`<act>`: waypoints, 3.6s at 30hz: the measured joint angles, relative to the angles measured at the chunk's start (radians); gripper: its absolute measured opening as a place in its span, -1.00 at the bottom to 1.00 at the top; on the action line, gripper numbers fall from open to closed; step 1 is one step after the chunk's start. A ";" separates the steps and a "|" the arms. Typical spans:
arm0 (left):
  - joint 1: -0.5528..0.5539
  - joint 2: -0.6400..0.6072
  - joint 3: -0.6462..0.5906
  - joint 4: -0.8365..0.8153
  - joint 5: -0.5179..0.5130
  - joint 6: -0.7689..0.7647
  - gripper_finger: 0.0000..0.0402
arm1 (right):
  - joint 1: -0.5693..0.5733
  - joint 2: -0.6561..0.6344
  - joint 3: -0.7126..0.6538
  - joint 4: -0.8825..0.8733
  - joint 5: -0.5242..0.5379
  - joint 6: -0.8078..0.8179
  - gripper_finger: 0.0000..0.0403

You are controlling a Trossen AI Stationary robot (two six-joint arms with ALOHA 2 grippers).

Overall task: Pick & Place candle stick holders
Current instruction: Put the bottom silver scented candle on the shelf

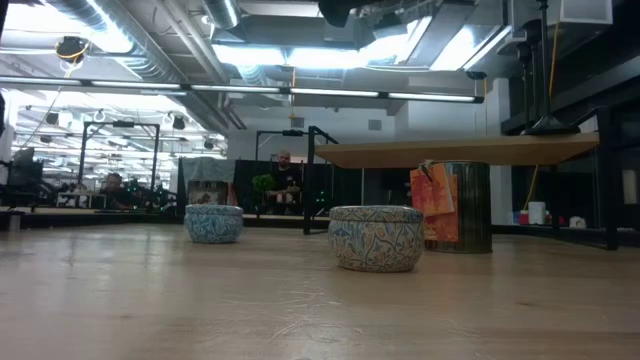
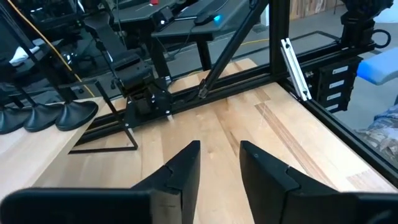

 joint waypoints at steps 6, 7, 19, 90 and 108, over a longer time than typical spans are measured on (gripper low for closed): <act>0.000 0.000 0.000 0.003 0.021 -0.001 -0.45 | 0.000 0.000 0.000 0.000 0.000 0.000 -0.98; 0.000 0.000 0.000 0.003 0.035 0.000 -0.45 | 0.000 0.000 0.000 0.000 0.000 0.000 -0.98; -0.017 0.000 0.000 0.004 0.098 0.000 -0.46 | 0.000 0.000 0.000 0.000 0.000 0.000 -0.97; 0.024 0.486 0.602 -0.475 -0.293 -0.244 -0.26 | 0.000 0.000 0.000 -0.004 0.000 0.000 -0.97; 0.053 0.551 0.601 -0.545 -0.321 -0.271 -0.27 | 0.000 0.000 0.000 -0.004 0.002 0.000 -0.97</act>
